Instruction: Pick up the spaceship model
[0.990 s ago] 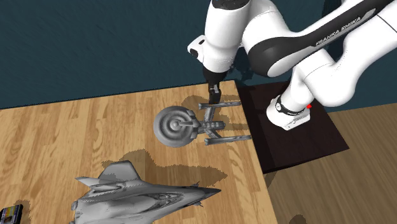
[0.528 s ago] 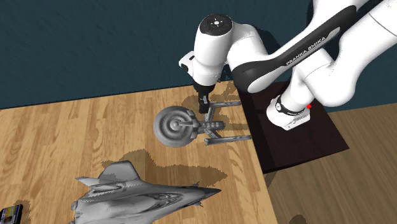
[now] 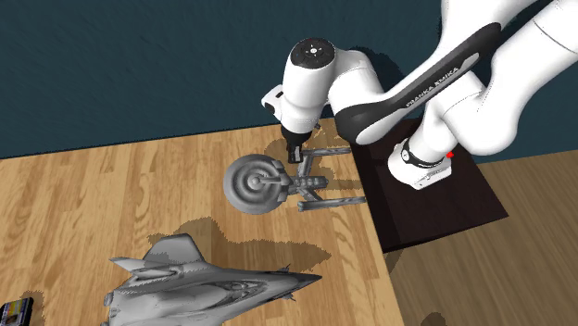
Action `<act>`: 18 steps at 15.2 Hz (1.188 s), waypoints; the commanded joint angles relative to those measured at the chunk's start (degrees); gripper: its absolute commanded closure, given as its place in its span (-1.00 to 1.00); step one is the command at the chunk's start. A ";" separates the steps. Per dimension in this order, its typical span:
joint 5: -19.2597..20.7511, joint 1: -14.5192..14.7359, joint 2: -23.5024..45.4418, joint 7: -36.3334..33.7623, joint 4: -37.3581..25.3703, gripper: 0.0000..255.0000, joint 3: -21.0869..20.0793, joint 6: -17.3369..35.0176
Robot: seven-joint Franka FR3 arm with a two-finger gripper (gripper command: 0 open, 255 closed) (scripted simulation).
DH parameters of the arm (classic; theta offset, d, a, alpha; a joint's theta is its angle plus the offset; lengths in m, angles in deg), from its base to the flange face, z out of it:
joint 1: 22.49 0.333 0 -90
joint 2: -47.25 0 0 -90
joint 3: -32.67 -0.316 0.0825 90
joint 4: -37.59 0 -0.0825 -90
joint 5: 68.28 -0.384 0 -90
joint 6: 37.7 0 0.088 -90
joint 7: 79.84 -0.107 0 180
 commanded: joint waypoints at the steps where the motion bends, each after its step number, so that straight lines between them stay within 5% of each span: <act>1: -0.01 0.01 0.06 -0.01 0.04 1.00 0.00 0.10; 8: 0.01 -0.01 0.00 0.02 0.07 1.00 0.01 0.08; 18: -0.06 -0.01 -4.79 0.03 -4.17 1.00 -0.44 -8.94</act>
